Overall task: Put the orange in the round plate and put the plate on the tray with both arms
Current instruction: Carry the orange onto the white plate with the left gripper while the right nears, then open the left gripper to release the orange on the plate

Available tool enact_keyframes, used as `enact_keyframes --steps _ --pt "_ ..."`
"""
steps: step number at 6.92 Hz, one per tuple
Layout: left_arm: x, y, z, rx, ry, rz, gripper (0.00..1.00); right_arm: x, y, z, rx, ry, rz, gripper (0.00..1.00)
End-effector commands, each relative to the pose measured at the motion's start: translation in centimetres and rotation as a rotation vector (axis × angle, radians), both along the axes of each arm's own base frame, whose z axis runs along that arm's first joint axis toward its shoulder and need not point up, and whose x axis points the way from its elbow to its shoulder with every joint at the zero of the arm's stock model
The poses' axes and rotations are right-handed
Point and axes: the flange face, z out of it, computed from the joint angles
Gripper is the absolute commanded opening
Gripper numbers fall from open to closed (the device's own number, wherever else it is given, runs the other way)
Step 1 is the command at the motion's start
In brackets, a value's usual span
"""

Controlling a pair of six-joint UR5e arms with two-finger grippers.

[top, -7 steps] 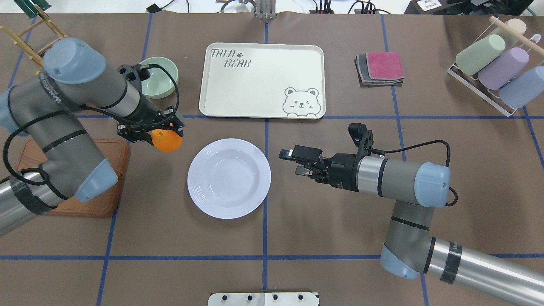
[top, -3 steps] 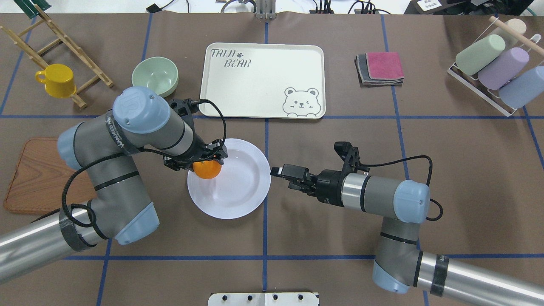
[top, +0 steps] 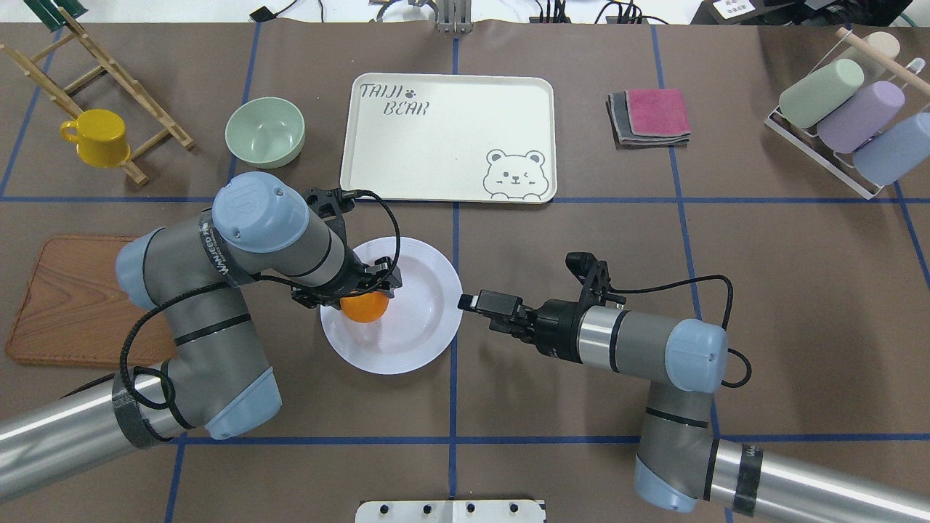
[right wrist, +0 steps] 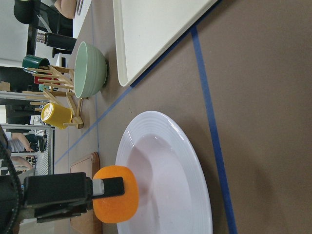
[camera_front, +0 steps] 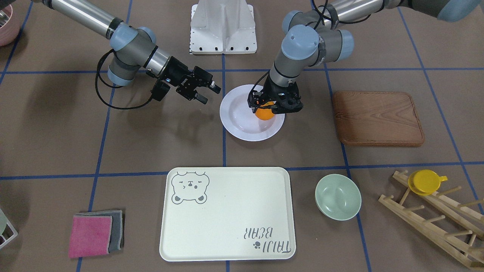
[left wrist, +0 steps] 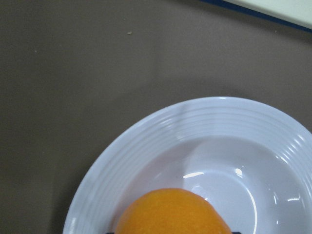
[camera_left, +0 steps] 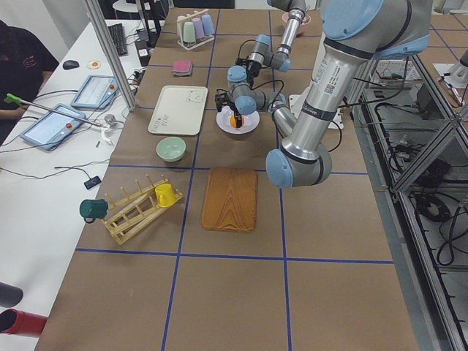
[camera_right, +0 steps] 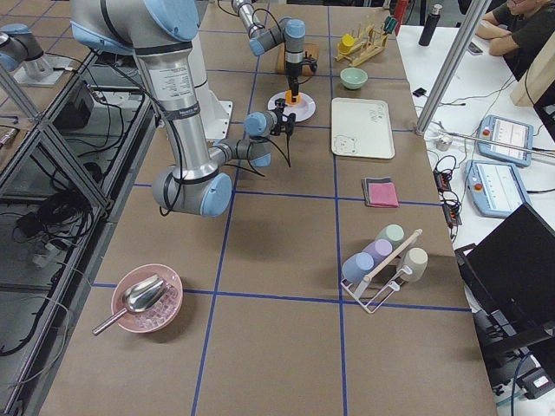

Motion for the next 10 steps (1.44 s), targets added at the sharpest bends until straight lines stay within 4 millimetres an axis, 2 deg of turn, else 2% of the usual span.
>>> enact_keyframes --steps 1,2,3,4,5,6,7,8,10 --pt "-0.7 0.2 -0.4 0.02 0.006 -0.014 0.99 -1.6 0.2 -1.2 -0.007 0.03 0.007 0.99" --pt "-1.7 0.2 -1.0 0.03 0.021 -0.018 0.99 -2.1 0.4 -1.9 -0.009 0.03 0.014 0.99" --pt "-2.8 0.7 -0.5 0.035 0.023 -0.016 0.99 -2.2 0.5 -1.9 -0.009 0.03 0.019 1.0" --pt "-5.0 0.4 -0.1 0.038 0.028 -0.031 0.99 -2.3 0.7 -1.8 -0.01 0.03 0.024 1.0" --pt "-7.0 -0.6 0.6 0.038 0.031 -0.016 0.99 -2.8 0.7 -0.8 -0.013 0.05 0.021 0.99" --pt "-8.9 -1.7 1.3 0.047 0.019 -0.006 0.99 -3.2 0.7 -1.0 -0.009 0.05 0.022 0.99" --pt "-10.2 -1.7 1.6 0.061 0.018 0.004 0.99 -3.6 0.7 -1.5 -0.007 0.046 0.022 0.99" --pt "-10.4 -1.7 1.9 0.058 0.015 0.006 0.99 -4.4 0.4 -2.2 -0.007 0.041 0.025 0.99" --pt "-10.5 -1.7 1.9 0.058 0.015 0.004 0.99 -5.4 0.1 -2.2 -0.011 0.049 0.034 0.99"
